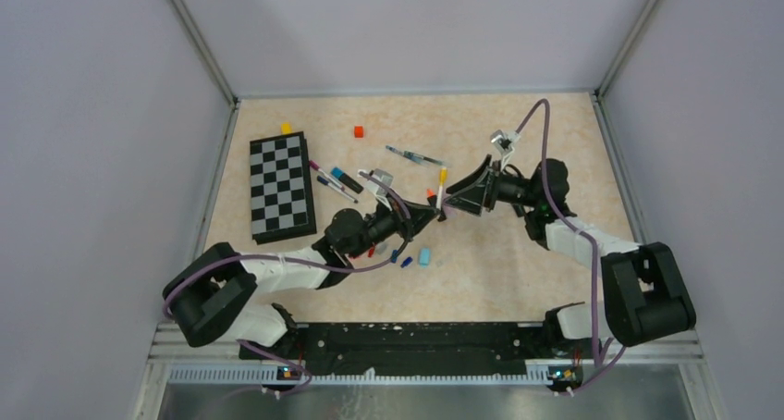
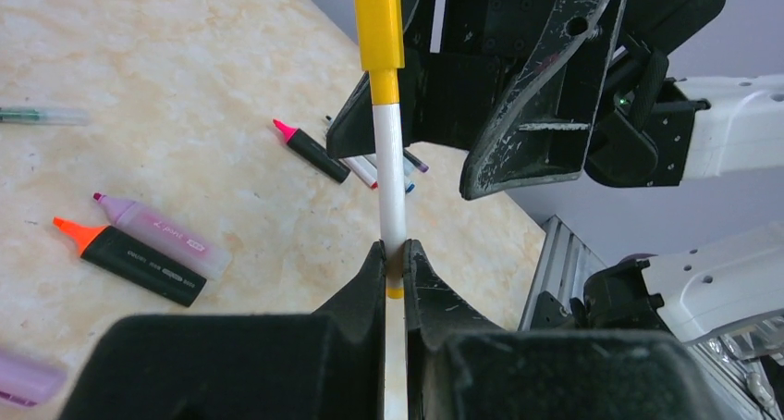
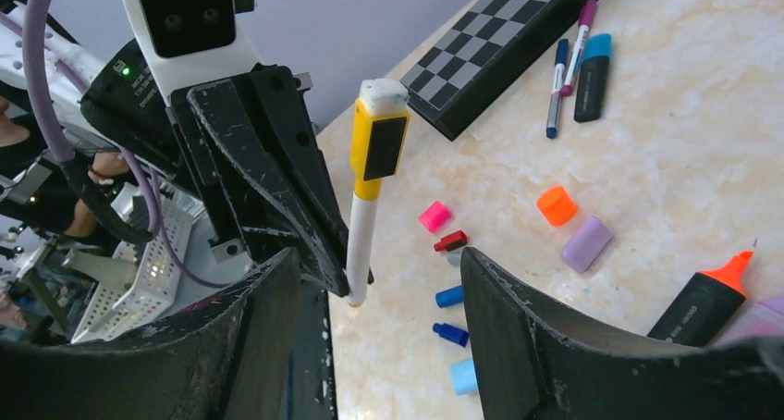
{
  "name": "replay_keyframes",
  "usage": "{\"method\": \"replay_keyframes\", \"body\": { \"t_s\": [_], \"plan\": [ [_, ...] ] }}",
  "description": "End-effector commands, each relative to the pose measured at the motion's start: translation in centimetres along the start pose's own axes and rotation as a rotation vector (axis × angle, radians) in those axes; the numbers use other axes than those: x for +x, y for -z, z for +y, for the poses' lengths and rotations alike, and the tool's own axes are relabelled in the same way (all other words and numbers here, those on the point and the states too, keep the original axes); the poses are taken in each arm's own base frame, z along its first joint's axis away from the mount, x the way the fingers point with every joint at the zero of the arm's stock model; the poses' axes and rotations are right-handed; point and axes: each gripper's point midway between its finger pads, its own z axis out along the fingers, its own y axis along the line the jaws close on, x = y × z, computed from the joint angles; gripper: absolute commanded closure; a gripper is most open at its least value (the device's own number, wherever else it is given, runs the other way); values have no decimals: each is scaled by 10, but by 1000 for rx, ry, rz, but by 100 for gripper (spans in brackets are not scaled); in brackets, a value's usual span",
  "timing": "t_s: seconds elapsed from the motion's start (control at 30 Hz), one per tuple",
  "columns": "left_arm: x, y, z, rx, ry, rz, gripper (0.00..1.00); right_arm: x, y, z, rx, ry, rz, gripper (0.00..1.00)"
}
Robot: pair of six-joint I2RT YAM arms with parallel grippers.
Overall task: Open the pen caps
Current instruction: Pick up the pen from the center of the board.
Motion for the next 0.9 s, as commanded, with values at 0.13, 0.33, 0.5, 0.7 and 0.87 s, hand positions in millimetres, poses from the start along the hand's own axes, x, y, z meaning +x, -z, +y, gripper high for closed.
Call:
{"method": "replay_keyframes", "body": {
  "t_s": [0.13, 0.33, 0.5, 0.7, 0.87],
  "plan": [
    [-22, -20, -27, 75, -7, -91, 100, -5, -13, 6, -11, -15, -44, 40],
    [-17, -22, -29, 81, -5, -82, 100, -3, -14, 11, -50, 27, -31, 77],
    [-20, -18, -29, 74, -29, -90, 86, -2, -15, 17, -91, 59, -8, 100],
    [-39, 13, -34, 119, -191, -151, 20, 1, -15, 17, -105, 111, 64, 100],
    [-52, 23, -24, 67, -229, -105, 1, 25, -12, 27, -232, 170, 212, 100]
  ]
}}
